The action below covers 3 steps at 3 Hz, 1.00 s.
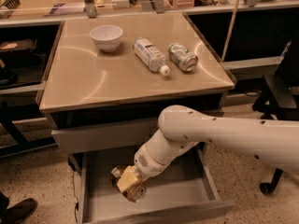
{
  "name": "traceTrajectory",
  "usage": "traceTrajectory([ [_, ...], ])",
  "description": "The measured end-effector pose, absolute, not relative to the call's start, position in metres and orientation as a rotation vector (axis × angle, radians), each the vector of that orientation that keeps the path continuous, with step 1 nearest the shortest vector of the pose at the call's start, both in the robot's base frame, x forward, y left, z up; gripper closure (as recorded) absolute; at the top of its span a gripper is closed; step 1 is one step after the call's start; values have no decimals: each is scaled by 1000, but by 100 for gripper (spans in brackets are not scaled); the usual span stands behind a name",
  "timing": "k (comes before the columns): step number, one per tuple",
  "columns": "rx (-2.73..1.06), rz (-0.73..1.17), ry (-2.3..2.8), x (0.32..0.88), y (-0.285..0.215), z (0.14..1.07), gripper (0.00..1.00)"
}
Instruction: Place orange can into middle drawer
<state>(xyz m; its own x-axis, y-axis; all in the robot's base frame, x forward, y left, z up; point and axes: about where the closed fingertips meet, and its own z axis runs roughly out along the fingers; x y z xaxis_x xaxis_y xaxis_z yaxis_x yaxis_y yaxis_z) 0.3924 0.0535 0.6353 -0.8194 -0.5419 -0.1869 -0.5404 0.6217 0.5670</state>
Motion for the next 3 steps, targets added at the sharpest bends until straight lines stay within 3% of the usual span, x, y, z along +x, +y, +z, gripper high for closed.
traceTrajectory([
  [2,687,-1266,-2851,447,49,544,100],
  [3,687,-1266,-2851,447,49,544,100],
])
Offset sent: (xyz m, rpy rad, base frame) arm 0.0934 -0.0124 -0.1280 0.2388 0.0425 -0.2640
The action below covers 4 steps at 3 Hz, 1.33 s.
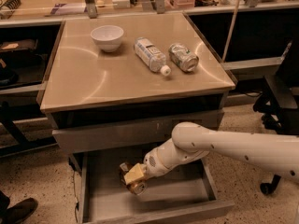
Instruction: Place orange can into middle drawer
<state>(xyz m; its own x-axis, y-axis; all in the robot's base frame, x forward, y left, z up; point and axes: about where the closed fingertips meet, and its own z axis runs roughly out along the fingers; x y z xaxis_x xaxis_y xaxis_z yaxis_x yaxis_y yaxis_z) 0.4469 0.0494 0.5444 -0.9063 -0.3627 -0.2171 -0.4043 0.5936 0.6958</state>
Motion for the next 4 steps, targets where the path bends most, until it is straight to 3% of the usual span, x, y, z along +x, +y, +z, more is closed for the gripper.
traceTrajectory([
  [2,-438,1387,2750,458,61,480,100],
  [4,-264,1434,2724,485,55,433,100],
])
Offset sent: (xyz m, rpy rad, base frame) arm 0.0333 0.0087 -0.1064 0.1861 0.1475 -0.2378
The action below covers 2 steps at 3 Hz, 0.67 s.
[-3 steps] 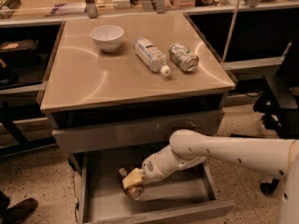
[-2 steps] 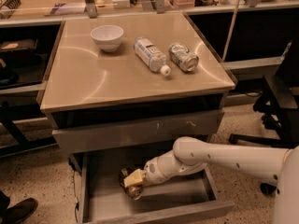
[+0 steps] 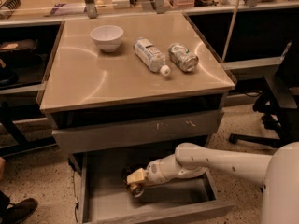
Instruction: Place orange can into middle drawer
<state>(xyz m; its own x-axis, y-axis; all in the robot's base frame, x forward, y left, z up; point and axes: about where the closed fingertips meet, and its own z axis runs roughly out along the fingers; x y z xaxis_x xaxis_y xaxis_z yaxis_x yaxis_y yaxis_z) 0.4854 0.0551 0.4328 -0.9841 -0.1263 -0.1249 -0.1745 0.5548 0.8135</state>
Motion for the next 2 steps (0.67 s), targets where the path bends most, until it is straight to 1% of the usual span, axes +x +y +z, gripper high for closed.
traceTrajectory([
  [2,-211,1329,2788,494,51,393,100],
])
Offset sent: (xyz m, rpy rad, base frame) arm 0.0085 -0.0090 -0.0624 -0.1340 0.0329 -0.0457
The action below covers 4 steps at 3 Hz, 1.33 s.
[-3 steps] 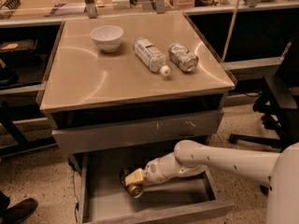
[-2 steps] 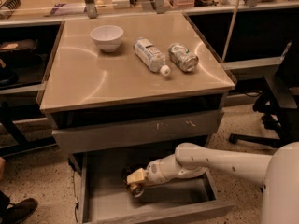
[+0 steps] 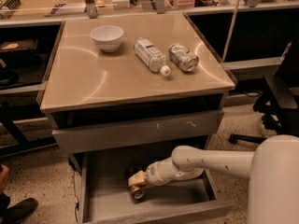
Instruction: Place orange can into middle drawer
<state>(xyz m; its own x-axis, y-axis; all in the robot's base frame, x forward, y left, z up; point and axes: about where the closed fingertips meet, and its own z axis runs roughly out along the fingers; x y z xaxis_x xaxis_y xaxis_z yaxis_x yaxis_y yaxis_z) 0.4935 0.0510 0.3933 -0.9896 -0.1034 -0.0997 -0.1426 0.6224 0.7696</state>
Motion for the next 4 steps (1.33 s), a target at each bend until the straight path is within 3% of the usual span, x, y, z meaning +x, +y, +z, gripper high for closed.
traceTrajectory([
  [1,-195,1295,2827,487,49,376,100],
  [2,-195,1294,2827,487,49,376,82],
  [4,-195,1295,2828,487,49,376,35],
])
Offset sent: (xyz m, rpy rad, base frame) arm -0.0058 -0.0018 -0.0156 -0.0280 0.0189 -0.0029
